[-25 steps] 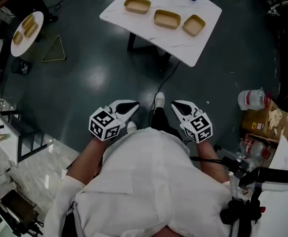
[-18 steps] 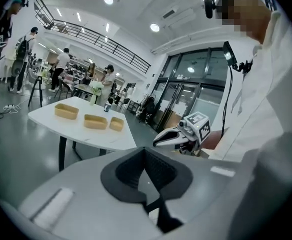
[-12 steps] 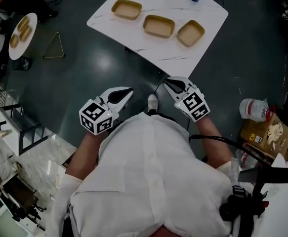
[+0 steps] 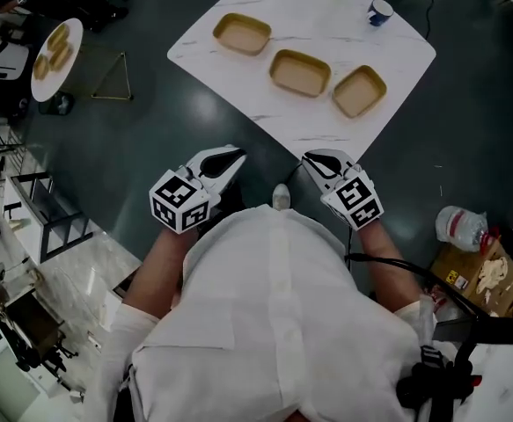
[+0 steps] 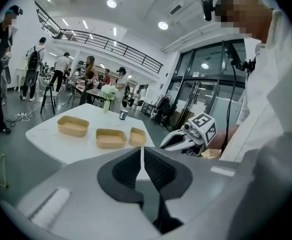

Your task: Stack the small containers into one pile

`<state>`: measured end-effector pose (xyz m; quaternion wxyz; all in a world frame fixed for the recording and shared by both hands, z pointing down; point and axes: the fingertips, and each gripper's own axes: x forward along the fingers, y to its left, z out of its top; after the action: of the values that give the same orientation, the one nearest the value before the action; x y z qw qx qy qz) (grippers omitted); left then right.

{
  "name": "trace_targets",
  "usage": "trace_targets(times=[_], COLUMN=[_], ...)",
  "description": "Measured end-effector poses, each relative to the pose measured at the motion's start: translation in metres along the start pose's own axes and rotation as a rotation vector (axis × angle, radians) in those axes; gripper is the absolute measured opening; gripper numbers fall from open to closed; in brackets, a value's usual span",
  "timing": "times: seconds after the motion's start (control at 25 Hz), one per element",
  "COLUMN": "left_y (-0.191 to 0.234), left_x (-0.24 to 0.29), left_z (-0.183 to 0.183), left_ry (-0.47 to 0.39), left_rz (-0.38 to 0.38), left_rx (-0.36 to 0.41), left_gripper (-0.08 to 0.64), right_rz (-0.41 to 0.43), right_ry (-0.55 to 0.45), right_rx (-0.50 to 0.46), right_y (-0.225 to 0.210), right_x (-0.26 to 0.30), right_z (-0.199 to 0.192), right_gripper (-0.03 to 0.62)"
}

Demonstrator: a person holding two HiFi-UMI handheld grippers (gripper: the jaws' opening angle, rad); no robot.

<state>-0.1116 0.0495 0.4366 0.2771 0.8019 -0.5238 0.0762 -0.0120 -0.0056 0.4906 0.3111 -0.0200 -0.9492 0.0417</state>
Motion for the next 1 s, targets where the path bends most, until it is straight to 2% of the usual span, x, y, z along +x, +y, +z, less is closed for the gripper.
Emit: trace_targets(times=[0.2,0.36,0.52,0.76,1.0], left_y=[0.053,0.091,0.112,0.125,0.140], left_x=[0.022,0.037,0.067,0.128,0.181], left_z=[0.029,0.047,0.042,0.014,-0.015], left_ry=[0.037,0.084,0.193,0.380,0.562], left_rz=[-0.032,-0.111,-0.209,-0.353,-0.405], left_rx=[0.103,0.152,0.246,0.490,0.778], left_gripper=[0.008,0.009,0.009,0.037,0.066], right_rz=[-0.076,-0.179,-0.268,-0.425,-0.588], right_ry=[0.008,0.000,-0.002,-0.012,-0.023], right_rx=[0.064,0.145,0.225,0.348,0.476], right_y=[-0.027,-0.046,-0.061,-0.061,-0.051], right_x=[0.007,0.010,0.013,0.016,0.004], right_z=[0.004,0.020,0.026,0.024,0.014], right_gripper=[0.008,0.008,0.008,0.008,0.008])
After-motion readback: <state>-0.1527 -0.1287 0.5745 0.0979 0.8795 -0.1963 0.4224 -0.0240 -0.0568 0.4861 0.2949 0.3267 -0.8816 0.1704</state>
